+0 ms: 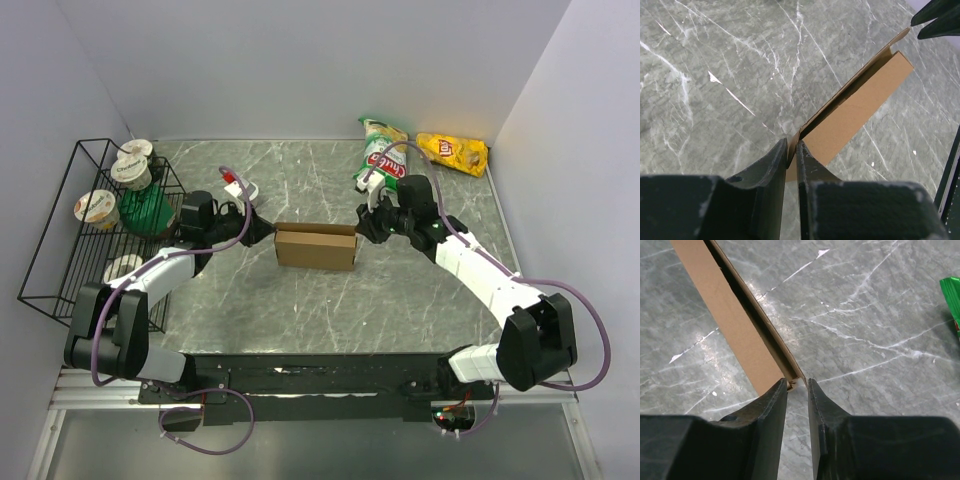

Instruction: Fold the paper box

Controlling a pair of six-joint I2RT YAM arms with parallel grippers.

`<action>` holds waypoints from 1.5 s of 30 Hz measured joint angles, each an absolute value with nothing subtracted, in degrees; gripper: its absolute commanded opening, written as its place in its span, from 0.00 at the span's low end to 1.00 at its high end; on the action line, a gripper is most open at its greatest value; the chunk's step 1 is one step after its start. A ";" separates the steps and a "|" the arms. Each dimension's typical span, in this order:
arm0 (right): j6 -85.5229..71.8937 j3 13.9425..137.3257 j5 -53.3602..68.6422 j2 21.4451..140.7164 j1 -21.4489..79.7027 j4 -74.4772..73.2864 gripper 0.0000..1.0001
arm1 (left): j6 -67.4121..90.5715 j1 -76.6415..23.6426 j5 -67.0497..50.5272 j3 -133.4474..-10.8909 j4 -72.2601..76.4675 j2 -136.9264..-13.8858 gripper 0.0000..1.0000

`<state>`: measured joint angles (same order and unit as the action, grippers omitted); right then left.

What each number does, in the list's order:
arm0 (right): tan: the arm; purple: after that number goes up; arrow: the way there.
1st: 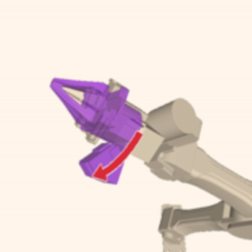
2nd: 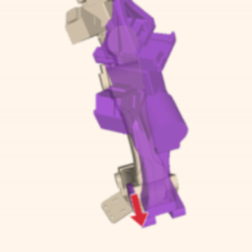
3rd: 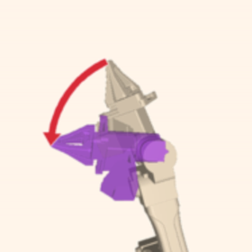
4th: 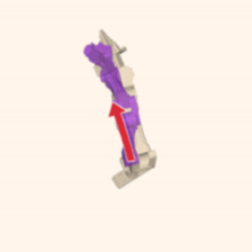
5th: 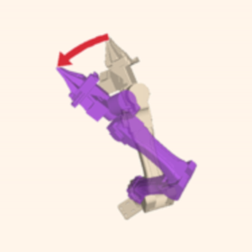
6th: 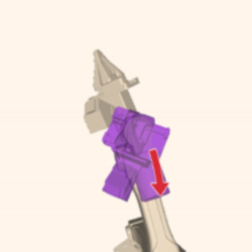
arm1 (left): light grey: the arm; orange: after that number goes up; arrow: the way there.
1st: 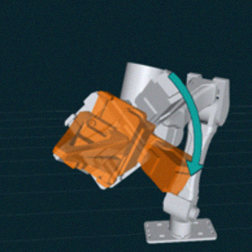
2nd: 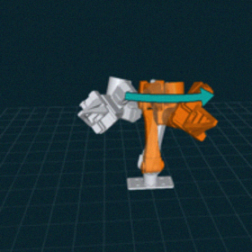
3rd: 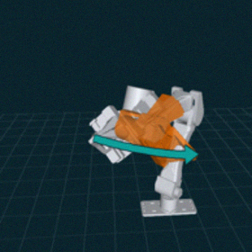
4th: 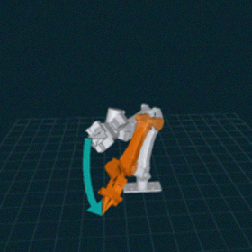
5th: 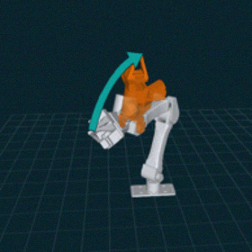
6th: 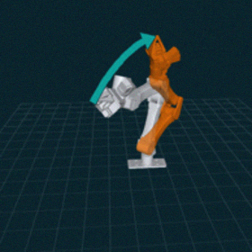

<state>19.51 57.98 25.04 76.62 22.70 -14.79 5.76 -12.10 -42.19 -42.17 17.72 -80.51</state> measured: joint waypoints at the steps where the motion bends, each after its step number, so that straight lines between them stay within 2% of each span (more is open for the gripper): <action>1: 19.53 58.17 25.15 76.64 22.68 -14.87 0.31 | 5.63 -12.10 -42.19 -42.22 17.67 -80.51 0.18; 8: 19.81 58.19 24.84 77.08 22.48 -15.46 0.33 | 5.37 -12.10 -42.17 -42.35 17.45 -80.51 0.18; 18: 20.29 58.19 25.41 78.04 20.03 -15.44 0.43 | 5.08 -12.21 -42.19 -42.46 17.26 -80.51 0.13; 22: 20.45 58.76 27.70 78.70 18.39 -15.62 0.46 | 4.75 -12.38 -42.22 -42.46 17.26 -80.51 0.01; 34: 21.19 64.29 36.56 83.31 14.55 -16.34 0.49 | 0.78 -13.52 -44.05 -42.35 17.72 -80.23 0.01; 45: 27.05 78.17 46.96 93.58 10.33 -26.59 0.54 | -1.15 -14.46 -45.21 -42.35 17.28 -78.52 0.01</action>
